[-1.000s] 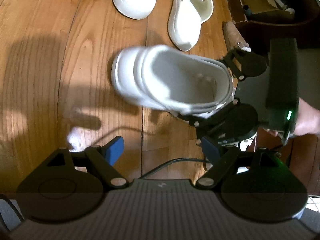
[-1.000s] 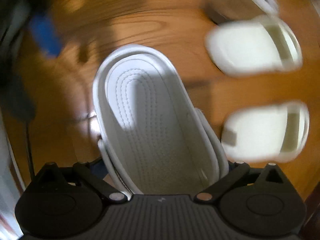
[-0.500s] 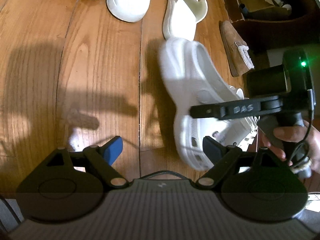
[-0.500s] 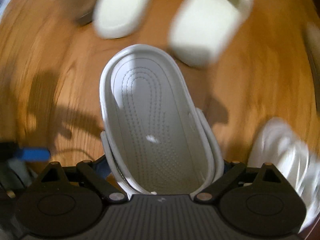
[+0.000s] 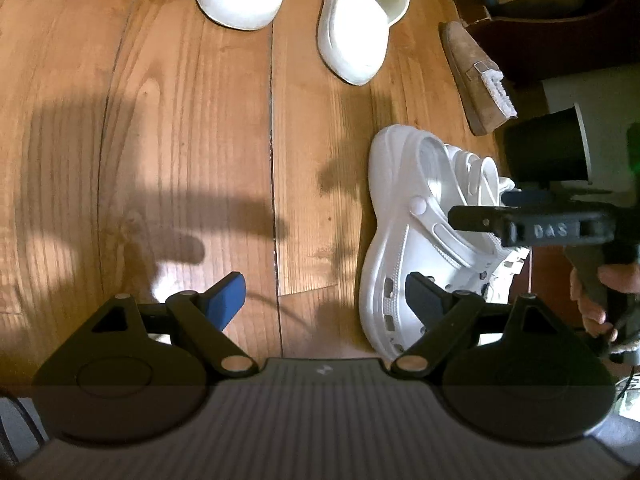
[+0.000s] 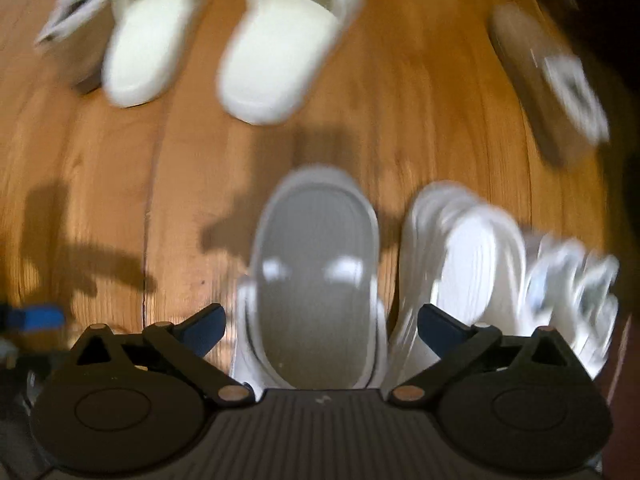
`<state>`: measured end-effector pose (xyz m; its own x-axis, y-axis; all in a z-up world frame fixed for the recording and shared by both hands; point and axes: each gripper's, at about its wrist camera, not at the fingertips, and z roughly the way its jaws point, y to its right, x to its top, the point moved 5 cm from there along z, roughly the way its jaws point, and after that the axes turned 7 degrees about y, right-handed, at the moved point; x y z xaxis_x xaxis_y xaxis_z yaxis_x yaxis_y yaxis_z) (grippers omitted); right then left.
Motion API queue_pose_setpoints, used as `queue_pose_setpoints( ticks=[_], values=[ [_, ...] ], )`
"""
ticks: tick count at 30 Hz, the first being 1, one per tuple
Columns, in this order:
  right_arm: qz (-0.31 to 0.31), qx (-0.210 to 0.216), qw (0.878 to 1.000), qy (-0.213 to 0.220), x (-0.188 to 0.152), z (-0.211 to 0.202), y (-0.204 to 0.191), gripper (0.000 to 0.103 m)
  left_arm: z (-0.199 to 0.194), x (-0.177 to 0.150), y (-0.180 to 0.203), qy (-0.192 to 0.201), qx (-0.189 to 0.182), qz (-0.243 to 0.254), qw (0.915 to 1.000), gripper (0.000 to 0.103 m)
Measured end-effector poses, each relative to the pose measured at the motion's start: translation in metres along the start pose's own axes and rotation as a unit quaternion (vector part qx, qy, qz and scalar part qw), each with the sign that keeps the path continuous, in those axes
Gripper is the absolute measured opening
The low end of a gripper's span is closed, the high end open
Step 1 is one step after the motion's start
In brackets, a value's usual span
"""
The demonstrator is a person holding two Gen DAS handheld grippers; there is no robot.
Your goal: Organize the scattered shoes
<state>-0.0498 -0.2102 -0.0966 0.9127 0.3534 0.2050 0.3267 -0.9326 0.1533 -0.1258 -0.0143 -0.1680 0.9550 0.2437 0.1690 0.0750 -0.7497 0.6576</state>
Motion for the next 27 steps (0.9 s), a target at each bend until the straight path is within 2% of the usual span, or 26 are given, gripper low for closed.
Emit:
queue_pose_setpoints(
  ticks=[3, 5, 6, 8, 9, 12, 15, 23, 24, 25, 27],
  values=[
    [-0.07, 0.008, 0.997, 0.036, -0.001, -0.007, -0.023, 0.102, 0.001, -0.001, 0.001, -0.001, 0.001, 0.002, 1.0, 0.087],
    [-0.118, 0.021, 0.992, 0.046, -0.002, -0.008, -0.04, 0.096, 0.003, -0.002, 0.0, -0.002, 0.004, 0.001, 1.0, 0.087],
    [-0.145, 0.028, 0.988, 0.04, -0.005, -0.005, -0.049, 0.086, 0.004, -0.002, -0.001, -0.003, 0.006, 0.0, 1.0, 0.087],
    [-0.172, 0.034, 0.984, 0.025, -0.01, 0.001, -0.057, 0.057, 0.004, -0.003, -0.002, -0.004, 0.007, -0.001, 1.0, 0.087],
    [-0.174, 0.035, 0.984, 0.012, -0.012, 0.007, -0.057, 0.052, 0.004, -0.003, -0.002, -0.005, 0.007, -0.002, 1.0, 0.087],
    [-0.174, 0.048, 0.983, -0.026, -0.02, 0.025, -0.055, 0.03, 0.005, -0.003, -0.001, -0.005, 0.007, 0.0, 1.0, 0.087],
    [-0.174, 0.068, 0.982, -0.042, -0.021, 0.031, -0.05, 0.029, 0.007, -0.003, -0.001, -0.007, 0.008, 0.0, 0.9999, 0.087],
    [-0.185, 0.037, 0.979, -0.076, -0.022, 0.025, -0.041, 0.026, 0.009, -0.002, -0.003, -0.011, 0.004, -0.003, 0.9999, 0.087],
    [-0.179, 0.043, 0.981, -0.068, -0.021, 0.027, -0.039, 0.03, 0.01, -0.002, -0.002, -0.012, 0.005, -0.002, 0.9999, 0.087],
    [-0.17, 0.045, 0.983, -0.062, -0.022, 0.031, -0.036, 0.043, 0.011, -0.003, -0.003, -0.013, 0.006, -0.002, 0.9999, 0.087],
    [-0.158, 0.044, 0.985, -0.06, -0.023, 0.034, -0.033, 0.051, 0.012, -0.003, -0.004, -0.016, 0.008, -0.001, 0.9998, 0.087]
  ],
)
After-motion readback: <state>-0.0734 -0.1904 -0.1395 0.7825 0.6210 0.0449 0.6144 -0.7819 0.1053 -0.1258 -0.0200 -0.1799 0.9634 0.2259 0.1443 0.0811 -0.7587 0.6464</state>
